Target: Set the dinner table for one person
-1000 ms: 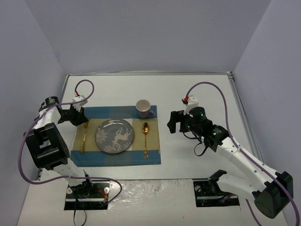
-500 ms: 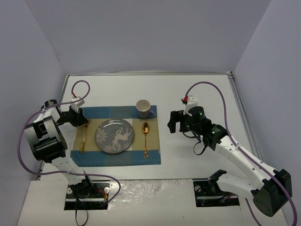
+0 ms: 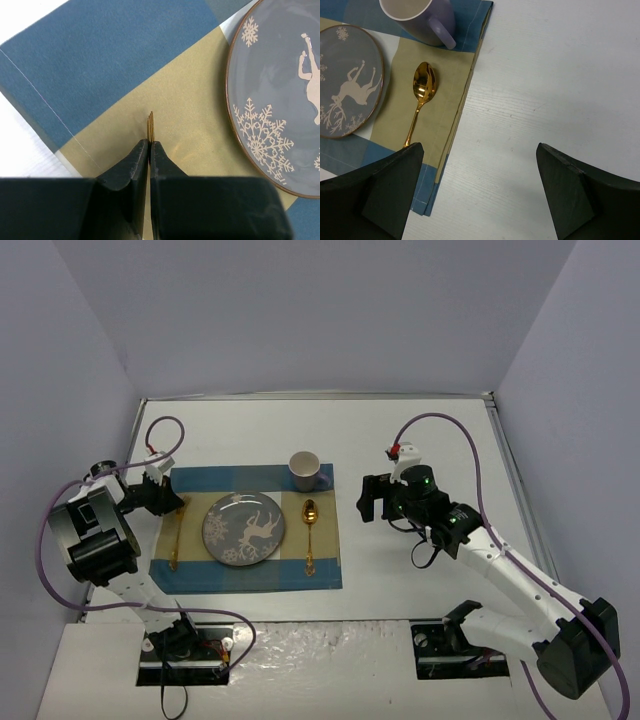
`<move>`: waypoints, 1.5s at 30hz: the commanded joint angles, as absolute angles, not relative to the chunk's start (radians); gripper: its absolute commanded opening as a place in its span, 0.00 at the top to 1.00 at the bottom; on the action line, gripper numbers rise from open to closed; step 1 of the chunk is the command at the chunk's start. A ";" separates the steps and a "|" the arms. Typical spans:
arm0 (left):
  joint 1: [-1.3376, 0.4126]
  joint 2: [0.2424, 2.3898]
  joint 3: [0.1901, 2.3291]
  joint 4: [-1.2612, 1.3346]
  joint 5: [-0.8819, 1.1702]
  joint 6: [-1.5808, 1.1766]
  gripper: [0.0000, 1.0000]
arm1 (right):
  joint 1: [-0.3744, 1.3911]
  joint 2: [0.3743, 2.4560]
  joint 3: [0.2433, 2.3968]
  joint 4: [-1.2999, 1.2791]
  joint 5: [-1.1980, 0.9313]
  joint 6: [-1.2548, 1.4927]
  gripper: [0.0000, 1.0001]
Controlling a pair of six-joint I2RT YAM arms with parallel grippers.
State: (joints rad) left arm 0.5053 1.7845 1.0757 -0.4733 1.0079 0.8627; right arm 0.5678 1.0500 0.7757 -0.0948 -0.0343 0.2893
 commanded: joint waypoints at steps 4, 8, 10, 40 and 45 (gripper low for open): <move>0.521 1.747 1.070 -0.400 1.056 0.866 1.00 | 0.558 1.040 0.775 -0.057 -0.044 0.282 0.08; 0.532 1.751 1.061 -0.385 1.055 0.853 0.97 | 0.557 1.040 0.772 -0.057 -0.046 0.282 0.08; 0.540 1.750 1.055 -0.365 1.057 0.837 0.95 | 0.555 1.041 0.772 -0.057 -0.048 0.282 0.08; 0.443 1.093 0.850 -0.114 0.350 0.107 0.48 | 0.550 0.985 0.764 -0.054 -0.064 0.291 0.08; 0.353 0.955 0.830 -0.299 0.232 0.035 0.31 | 0.548 0.958 0.762 -0.054 -0.041 0.295 0.07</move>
